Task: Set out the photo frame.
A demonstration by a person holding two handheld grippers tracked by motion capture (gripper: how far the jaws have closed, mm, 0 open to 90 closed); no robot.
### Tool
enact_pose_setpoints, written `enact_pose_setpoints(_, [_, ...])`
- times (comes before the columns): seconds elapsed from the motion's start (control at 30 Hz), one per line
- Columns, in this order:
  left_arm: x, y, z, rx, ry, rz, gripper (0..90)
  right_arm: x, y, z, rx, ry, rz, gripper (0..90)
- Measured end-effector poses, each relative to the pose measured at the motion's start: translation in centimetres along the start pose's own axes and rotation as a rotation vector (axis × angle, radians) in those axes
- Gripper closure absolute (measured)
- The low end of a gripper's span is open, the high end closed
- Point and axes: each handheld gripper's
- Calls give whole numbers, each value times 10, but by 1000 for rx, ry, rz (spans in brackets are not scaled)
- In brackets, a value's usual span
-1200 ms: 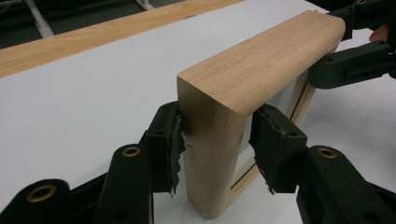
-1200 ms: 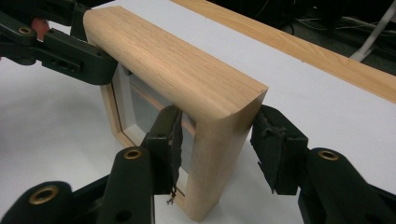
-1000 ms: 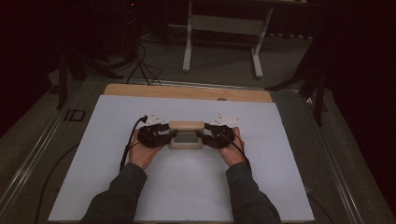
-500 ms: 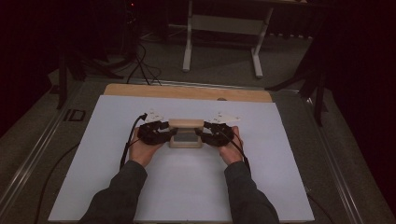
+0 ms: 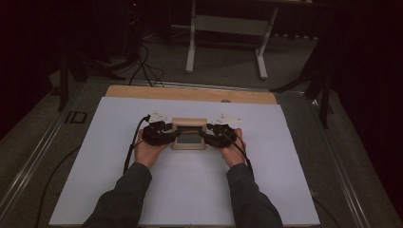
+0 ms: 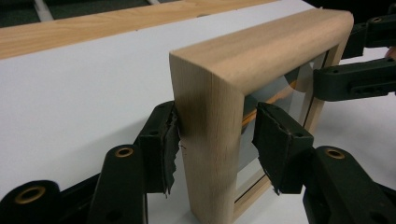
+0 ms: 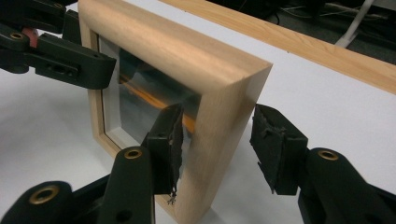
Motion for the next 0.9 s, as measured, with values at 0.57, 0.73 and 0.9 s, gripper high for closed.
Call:
enact_pose_setpoints(0.57, [4, -4, -4, -25, -5, -28, 402, -5, -1, 3, 30, -7, -10, 440])
enact_pose_setpoints(0.73, [-3, -3, -5, -27, -1, -18, 395, -13, 0, 3, 23, -11, -11, 424])
enact_pose_setpoints(0.9, [-14, -1, -6, -23, 13, -4, 388, -22, 0, 3, 8, -10, -20, 414])
Point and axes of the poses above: each handheld gripper's, and its own axes: x roughly forward along the jaws, y roughly out of its top, z roughly to its right, and after that the axes turned 1 degree about y, right-handed
